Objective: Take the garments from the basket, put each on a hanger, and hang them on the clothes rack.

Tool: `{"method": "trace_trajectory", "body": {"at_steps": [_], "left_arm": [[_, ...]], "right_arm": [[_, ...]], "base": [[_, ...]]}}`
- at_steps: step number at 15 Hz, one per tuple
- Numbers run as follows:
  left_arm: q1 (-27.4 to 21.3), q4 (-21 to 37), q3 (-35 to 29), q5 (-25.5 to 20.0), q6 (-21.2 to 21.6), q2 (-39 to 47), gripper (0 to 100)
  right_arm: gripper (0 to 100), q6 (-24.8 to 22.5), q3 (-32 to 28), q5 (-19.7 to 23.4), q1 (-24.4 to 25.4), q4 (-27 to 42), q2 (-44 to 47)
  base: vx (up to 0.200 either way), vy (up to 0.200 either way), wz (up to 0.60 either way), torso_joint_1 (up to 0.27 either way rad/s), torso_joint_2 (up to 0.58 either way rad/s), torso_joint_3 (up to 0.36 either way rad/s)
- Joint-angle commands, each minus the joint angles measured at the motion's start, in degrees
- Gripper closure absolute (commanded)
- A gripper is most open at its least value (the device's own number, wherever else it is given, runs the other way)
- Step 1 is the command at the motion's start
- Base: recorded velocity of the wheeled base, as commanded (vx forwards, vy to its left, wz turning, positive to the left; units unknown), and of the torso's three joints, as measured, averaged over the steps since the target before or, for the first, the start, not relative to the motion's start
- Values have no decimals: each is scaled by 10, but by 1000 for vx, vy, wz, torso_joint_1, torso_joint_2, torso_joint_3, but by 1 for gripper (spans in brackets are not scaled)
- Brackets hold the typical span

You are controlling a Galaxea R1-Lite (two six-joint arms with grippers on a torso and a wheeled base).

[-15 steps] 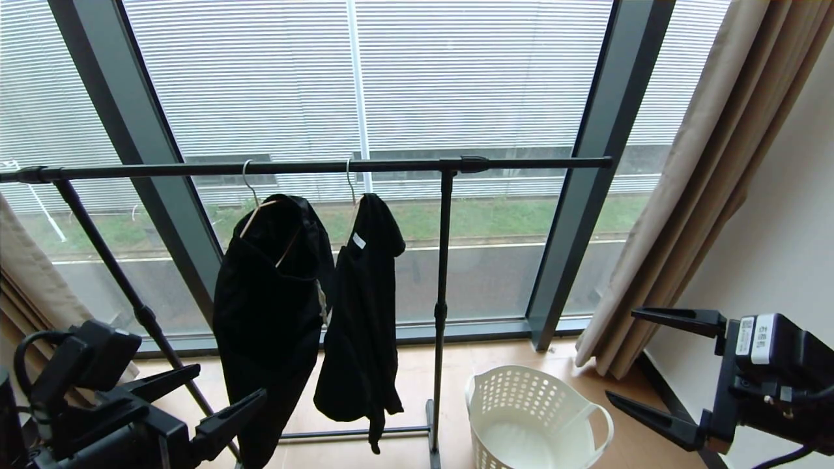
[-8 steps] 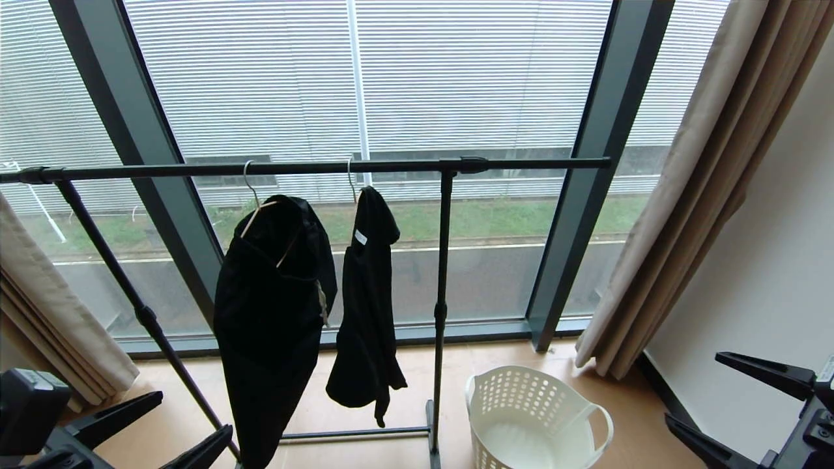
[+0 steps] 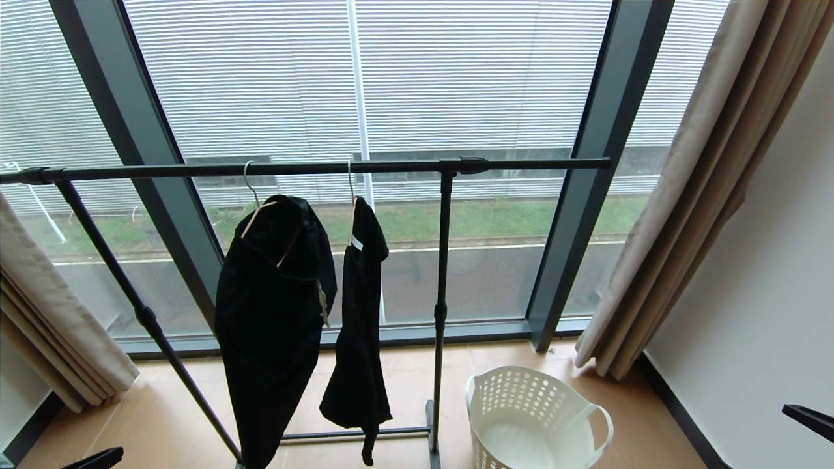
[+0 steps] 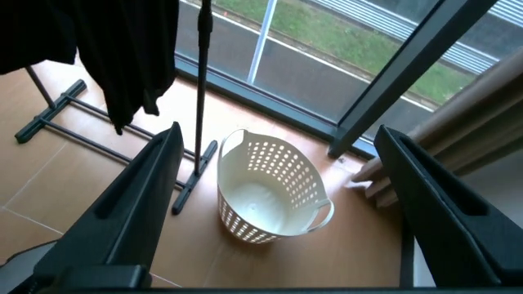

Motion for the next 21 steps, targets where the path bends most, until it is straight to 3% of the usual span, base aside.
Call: {"method": "trace_trajectory", "body": {"at_steps": [1, 6, 10, 14, 17, 19, 21], "left_arm": [[0, 75, 0, 0, 1, -109, 0], [2, 196, -5, 2, 4, -214, 0], [44, 209, -9, 18, 23, -241, 0], [170, 208, -9, 9, 52, -289, 0], [150, 208, -9, 0, 53, -378, 0], [158, 205, -7, -31, 57, -402, 0], [158, 205, -7, -31, 60, -402, 0]], "right_arm": [[0, 1, 1, -3, 0, 105, -166], [0, -3, -31, -1, 0, 291, -350], [0, 0, -31, -4, -18, 292, -356], [0, -1, -32, 1, -44, 296, -386], [0, 1, -33, 3, -46, 295, -400], [0, 2, -32, 3, -48, 293, -401], [0, 19, -31, -1, -48, 291, -401]], "base": [[0, 0, 0, 0, 0, 0], [0, 0, 0, 0, 0, 0], [0, 0, 0, 0, 0, 0], [0, 0, 0, 0, 0, 0], [0, 0, 0, 0, 0, 0], [0, 0, 0, 0, 0, 0], [0, 0, 0, 0, 0, 0]]}}
